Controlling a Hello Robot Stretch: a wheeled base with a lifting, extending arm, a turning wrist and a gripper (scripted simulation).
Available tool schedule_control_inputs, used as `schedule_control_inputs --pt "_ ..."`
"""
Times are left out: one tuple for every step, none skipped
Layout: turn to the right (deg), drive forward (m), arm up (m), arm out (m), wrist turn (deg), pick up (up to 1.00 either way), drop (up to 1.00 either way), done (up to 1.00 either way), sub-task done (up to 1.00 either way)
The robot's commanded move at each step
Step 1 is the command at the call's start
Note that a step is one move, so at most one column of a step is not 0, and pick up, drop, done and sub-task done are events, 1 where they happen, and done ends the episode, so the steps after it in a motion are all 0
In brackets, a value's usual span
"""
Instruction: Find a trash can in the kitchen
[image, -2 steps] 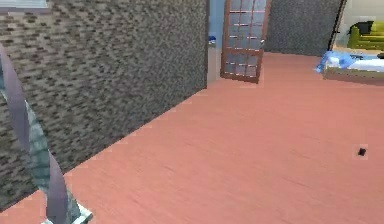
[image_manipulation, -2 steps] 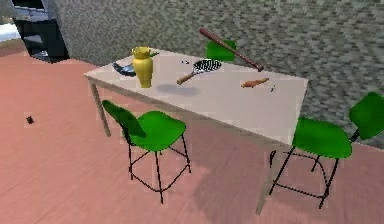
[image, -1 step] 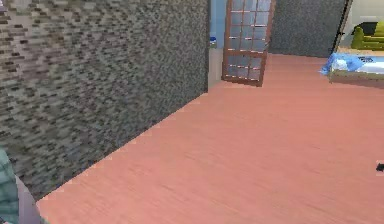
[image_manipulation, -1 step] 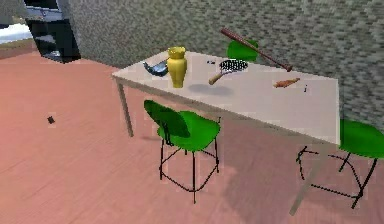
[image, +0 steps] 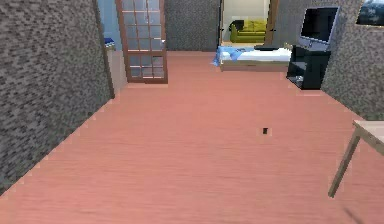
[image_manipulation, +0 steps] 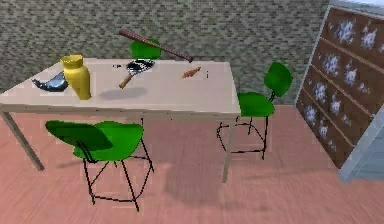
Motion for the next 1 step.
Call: schedule_control_inputs --pt "0.0 0.3 0.0 0.0 0.0 0.0 0.0 0.0 0.0"
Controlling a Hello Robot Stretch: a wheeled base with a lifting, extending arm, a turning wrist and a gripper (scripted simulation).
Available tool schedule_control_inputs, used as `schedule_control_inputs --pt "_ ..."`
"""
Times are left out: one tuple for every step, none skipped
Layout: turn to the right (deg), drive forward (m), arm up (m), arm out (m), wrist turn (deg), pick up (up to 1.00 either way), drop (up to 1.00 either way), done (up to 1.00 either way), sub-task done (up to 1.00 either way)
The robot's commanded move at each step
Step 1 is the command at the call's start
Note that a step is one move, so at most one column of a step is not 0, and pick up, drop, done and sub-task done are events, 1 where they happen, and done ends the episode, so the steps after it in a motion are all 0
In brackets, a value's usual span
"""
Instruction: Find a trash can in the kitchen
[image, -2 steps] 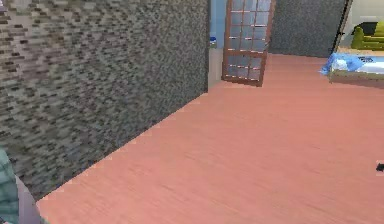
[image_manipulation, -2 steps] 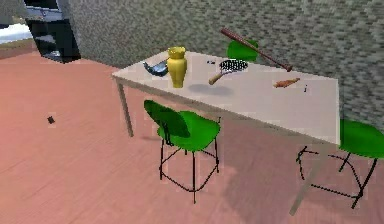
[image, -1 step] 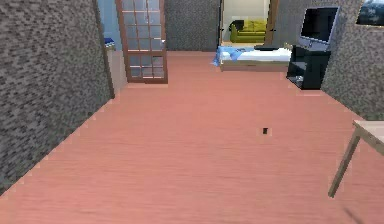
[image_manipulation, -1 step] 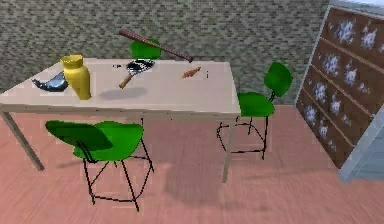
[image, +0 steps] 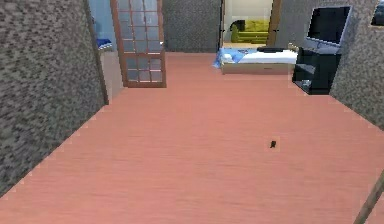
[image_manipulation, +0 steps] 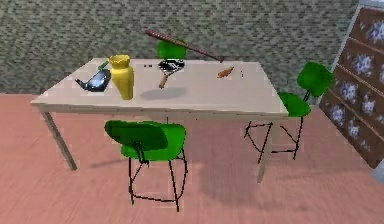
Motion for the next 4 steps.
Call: schedule_control_inputs --pt "0.0 1.0 0.0 0.0 0.0 0.0 0.0 0.0 0.0" --pt "3.0 0.0 0.0 0.0 0.0 0.0 0.0 0.0 0.0" --pt "0.0 1.0 0.0 0.0 0.0 0.0 0.0 0.0 0.0" --pt "0.0 1.0 0.0 0.0 0.0 0.0 0.0 0.0 0.0"
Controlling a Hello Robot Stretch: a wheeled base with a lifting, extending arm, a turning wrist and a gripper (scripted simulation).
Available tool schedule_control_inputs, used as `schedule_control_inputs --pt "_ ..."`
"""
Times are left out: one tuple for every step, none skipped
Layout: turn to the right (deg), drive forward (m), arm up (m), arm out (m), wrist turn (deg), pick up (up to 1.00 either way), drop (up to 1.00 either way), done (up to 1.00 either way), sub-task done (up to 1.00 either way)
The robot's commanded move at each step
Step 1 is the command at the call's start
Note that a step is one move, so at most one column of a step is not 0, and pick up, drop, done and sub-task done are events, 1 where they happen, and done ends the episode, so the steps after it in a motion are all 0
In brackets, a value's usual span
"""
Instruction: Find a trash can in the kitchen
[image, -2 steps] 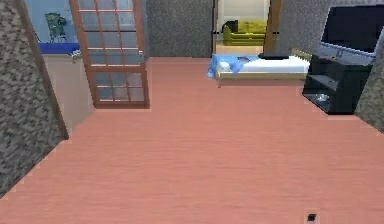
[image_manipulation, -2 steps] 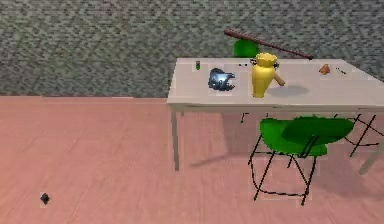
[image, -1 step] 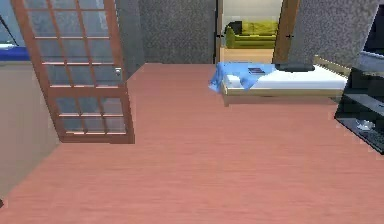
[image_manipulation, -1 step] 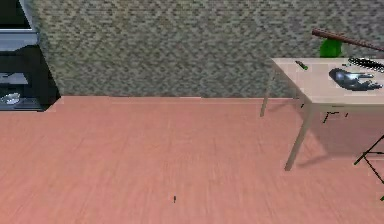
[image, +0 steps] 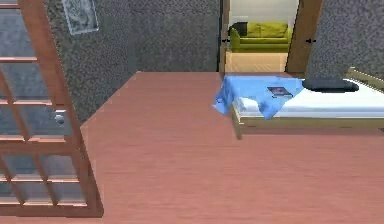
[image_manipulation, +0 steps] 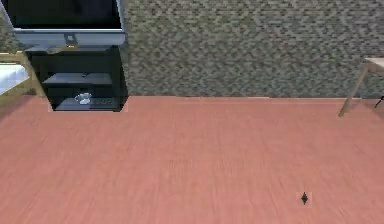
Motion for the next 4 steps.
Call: schedule_control_inputs --pt "0.0 1.0 0.0 0.0 0.0 0.0 0.0 0.0 0.0" --pt "-9.0 0.0 0.0 0.0 0.0 0.0 0.0 0.0 0.0" --pt "0.0 0.45 0.0 0.0 0.0 0.0 0.0 0.0 0.0" --pt "0.0 1.0 0.0 0.0 0.0 0.0 0.0 0.0 0.0"
